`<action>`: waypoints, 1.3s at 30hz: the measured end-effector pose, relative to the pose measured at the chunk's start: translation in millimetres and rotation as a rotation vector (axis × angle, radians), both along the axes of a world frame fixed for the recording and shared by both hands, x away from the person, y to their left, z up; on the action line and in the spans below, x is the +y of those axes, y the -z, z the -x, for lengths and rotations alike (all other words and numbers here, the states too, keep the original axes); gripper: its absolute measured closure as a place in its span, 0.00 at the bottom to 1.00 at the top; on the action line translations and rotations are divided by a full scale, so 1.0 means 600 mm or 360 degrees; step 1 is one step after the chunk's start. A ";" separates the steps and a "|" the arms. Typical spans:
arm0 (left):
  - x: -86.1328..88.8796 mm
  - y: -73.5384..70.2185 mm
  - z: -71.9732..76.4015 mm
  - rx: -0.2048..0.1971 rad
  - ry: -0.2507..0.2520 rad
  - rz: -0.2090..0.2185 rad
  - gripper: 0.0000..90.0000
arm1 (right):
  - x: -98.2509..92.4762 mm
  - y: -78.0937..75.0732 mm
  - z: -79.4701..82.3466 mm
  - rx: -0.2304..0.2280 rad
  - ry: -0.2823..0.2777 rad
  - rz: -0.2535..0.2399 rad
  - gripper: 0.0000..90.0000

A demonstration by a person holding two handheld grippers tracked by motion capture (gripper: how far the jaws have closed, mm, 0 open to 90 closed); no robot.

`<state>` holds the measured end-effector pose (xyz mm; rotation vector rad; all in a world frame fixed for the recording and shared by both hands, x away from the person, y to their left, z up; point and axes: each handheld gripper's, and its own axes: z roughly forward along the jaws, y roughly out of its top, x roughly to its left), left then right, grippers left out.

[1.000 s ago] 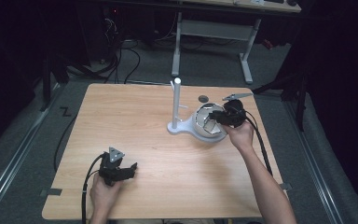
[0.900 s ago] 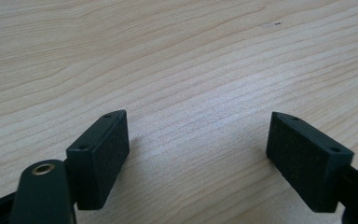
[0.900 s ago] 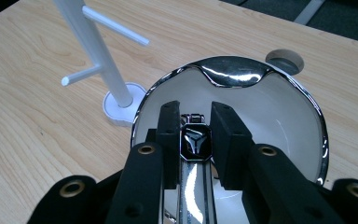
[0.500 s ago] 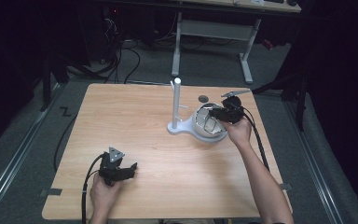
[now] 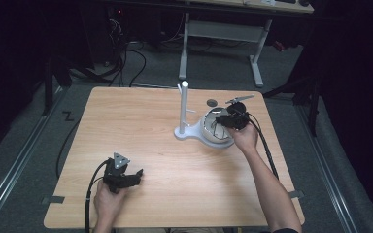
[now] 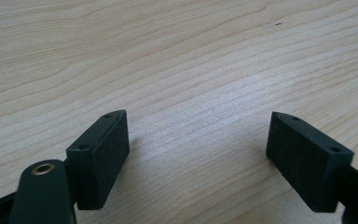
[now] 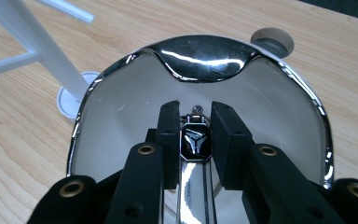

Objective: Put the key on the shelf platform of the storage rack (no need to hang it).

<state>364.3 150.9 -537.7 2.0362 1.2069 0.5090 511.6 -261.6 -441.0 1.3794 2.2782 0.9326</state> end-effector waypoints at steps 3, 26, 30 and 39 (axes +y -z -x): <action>0.000 0.000 0.000 0.0000 0.0000 0.0000 0.24 | 0.003 0.008 -0.004 0.0016 0.0002 0.0013 0.83; 0.000 0.000 0.001 0.0000 0.0005 -0.0004 0.24 | 0.021 0.039 -0.025 0.0058 0.0029 0.0088 0.82; 0.000 0.000 0.001 0.0000 0.0008 -0.0005 0.24 | 0.020 0.036 -0.022 0.0055 0.0021 0.0036 0.78; 0.000 0.000 0.001 0.0000 0.0012 -0.0007 0.23 | 0.005 0.027 0.000 -0.0007 0.0013 0.0016 0.66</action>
